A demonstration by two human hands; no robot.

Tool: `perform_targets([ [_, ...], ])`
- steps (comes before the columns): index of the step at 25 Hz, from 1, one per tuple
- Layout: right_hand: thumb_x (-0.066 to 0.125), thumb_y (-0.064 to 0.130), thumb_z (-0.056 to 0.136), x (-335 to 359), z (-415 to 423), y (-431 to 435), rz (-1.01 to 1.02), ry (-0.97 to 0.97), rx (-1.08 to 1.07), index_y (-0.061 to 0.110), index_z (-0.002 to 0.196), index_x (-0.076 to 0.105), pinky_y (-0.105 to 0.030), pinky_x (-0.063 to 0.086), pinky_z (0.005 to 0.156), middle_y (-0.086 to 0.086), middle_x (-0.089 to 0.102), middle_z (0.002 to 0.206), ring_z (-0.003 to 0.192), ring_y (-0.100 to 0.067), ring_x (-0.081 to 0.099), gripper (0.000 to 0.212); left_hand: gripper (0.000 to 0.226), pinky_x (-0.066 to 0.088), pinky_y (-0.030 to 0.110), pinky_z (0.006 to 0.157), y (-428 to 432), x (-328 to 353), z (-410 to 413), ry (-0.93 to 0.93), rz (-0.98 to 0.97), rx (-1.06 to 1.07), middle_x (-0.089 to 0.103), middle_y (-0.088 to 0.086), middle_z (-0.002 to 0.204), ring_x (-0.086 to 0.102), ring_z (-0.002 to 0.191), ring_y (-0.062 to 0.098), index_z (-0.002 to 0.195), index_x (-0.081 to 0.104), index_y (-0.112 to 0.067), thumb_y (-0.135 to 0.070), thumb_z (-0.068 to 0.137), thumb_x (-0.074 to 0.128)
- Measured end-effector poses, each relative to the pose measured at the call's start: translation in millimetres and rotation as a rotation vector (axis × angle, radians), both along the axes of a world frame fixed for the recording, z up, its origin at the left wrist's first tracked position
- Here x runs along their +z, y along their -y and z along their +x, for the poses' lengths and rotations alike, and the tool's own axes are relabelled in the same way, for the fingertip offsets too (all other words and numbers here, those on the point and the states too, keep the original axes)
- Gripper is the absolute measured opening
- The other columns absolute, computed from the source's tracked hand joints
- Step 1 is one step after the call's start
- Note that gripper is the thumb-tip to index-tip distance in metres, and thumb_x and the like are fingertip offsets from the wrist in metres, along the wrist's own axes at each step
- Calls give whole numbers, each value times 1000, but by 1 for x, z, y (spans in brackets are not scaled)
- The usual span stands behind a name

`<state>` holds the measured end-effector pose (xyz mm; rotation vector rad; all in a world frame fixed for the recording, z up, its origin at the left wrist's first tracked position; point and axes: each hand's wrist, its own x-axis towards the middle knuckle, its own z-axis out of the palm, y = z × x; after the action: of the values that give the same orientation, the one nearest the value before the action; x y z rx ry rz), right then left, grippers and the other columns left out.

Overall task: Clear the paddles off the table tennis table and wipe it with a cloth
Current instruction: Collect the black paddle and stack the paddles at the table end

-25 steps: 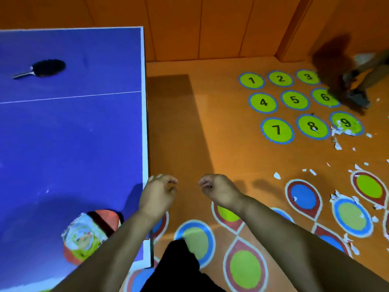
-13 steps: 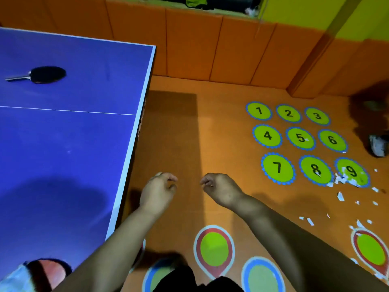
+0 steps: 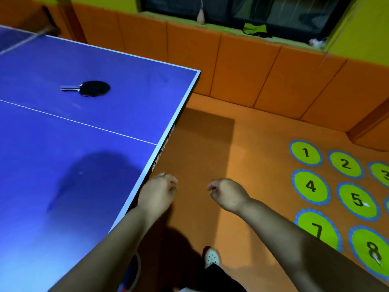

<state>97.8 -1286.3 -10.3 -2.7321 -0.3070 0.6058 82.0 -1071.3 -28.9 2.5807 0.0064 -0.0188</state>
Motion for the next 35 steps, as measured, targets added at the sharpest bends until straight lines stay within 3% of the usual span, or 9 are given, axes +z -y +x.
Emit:
perform_targets([
  [3,40,23,100,4,76,11,-164,92,226,19,122,59,-35,50,83,-4,62,122,107,-27,58,30,21,43,29,72,8,14,54,52,159,80,59,-2,106,55,101,23,105,62,-18,-20,88,51],
  [6,37,21,101,7,140,8,-263,134,398,15,119,57,-38,50,78,-8,61,119,104,-29,58,28,12,44,33,60,0,19,91,125,299,122,61,6,81,60,80,33,85,66,-13,-17,79,57],
  [7,38,21,100,7,159,2,-269,137,435,15,119,58,-37,50,77,-7,60,119,104,-29,57,28,10,45,34,58,-9,19,101,117,320,158,61,7,77,60,76,34,83,67,-13,-16,76,60],
  [11,42,22,97,-4,232,-50,-235,139,574,21,120,58,-33,47,81,-4,61,123,109,-28,57,28,25,43,33,72,-55,21,137,22,372,328,64,7,99,58,96,31,105,65,-17,-21,80,63],
  [17,45,28,97,-8,331,-161,-194,167,689,22,124,58,-32,45,86,-4,59,127,116,-27,55,30,26,49,33,52,-139,24,200,1,380,466,62,6,70,63,68,32,79,69,-16,-17,57,82],
  [23,47,29,96,-6,415,-257,-134,147,694,25,121,60,-32,48,86,-1,63,123,112,-25,58,28,29,41,30,79,-209,24,257,-84,334,648,60,1,106,52,107,24,115,60,-23,-27,87,55],
  [35,49,20,92,-49,611,-476,-30,58,942,20,107,66,-31,46,77,0,64,117,105,-25,58,23,28,45,32,76,-314,10,388,-194,319,952,62,4,105,55,102,27,113,62,-18,-22,86,55],
])
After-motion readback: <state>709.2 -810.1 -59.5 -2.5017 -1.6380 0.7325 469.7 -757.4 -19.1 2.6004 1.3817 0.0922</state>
